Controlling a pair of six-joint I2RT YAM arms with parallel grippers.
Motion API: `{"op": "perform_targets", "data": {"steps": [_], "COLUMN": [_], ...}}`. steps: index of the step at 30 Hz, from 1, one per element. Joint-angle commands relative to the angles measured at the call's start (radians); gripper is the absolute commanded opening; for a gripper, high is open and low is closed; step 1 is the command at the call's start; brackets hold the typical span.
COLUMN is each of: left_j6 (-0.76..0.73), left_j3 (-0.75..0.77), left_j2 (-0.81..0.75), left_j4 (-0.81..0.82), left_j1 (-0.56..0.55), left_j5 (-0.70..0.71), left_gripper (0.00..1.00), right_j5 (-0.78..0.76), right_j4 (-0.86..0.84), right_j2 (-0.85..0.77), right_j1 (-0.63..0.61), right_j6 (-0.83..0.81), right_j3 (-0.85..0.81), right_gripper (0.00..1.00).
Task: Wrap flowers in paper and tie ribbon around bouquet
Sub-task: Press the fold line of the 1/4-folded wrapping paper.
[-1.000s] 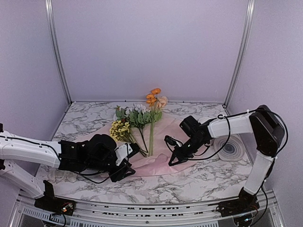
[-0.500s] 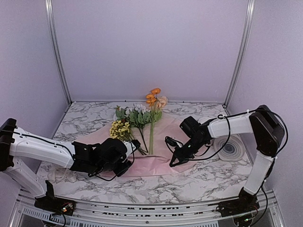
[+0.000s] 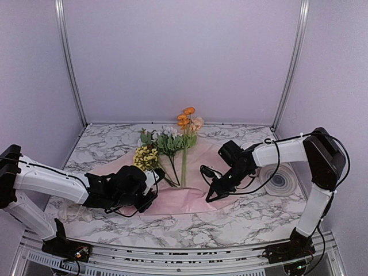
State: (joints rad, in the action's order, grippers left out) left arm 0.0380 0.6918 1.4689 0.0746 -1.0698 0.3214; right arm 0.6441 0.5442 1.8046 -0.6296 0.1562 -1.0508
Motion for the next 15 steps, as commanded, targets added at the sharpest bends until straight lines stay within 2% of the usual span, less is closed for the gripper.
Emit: {"op": "perform_targets", "data": {"steps": [1, 3, 4, 10, 13, 15], "left_j6": [-0.022, -0.015, -0.012, 0.043, 0.063, 0.073], "left_j3": [-0.013, -0.017, -0.019, 0.012, 0.036, 0.079], "left_j2": [-0.028, -0.028, -0.026, 0.042, 0.094, 0.134], "left_j4": [0.108, 0.121, 0.122, 0.061, 0.001, -0.037], "left_j1": [0.013, 0.023, 0.031, 0.085, 0.099, 0.105], "left_j5": [-0.146, -0.175, -0.182, -0.164, -0.152, -0.154], "left_gripper": [0.19, 0.02, 0.00, 0.00, 0.00, 0.00], "right_j5": [-0.002, -0.007, -0.010, -0.038, -0.072, -0.124], "right_j4": [0.025, 0.025, 0.024, 0.035, 0.048, 0.052], "right_j2": [-0.008, -0.019, -0.025, -0.058, -0.087, -0.128], "right_j1": [0.005, 0.005, 0.005, 0.005, 0.005, 0.003], "right_j6": [-0.023, -0.023, -0.021, -0.021, -0.020, -0.012], "right_j3": [-0.040, -0.041, -0.042, -0.046, -0.072, -0.091], "right_gripper": [0.00, 0.00, 0.02, 0.23, 0.26, 0.33]}}
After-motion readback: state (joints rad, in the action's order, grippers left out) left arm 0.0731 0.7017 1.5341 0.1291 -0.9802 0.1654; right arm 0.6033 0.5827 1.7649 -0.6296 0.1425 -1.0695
